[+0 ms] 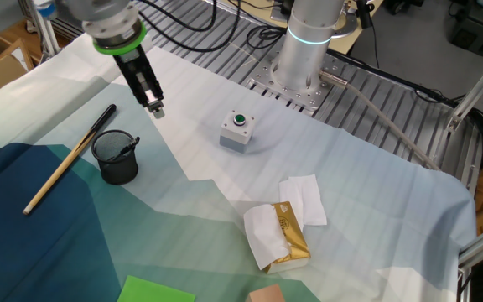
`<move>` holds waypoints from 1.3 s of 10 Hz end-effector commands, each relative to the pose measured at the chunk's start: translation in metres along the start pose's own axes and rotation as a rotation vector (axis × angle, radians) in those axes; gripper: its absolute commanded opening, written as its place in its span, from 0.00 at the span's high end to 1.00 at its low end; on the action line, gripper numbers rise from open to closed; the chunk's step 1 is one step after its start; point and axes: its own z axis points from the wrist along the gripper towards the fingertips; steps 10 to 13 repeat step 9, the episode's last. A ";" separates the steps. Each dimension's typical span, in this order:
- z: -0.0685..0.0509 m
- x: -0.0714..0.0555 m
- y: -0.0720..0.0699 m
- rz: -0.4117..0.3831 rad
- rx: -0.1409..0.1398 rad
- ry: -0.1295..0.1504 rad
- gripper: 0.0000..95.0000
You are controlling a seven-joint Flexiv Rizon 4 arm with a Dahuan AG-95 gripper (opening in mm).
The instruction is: Put the pen into the pen holder
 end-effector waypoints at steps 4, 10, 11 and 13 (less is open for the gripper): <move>-0.001 -0.001 0.000 -0.062 0.001 -0.012 1.00; 0.000 -0.001 0.000 -0.029 0.000 -0.007 1.00; 0.000 -0.001 0.000 -0.029 0.000 -0.007 1.00; 0.000 -0.001 0.000 -0.029 0.000 -0.007 1.00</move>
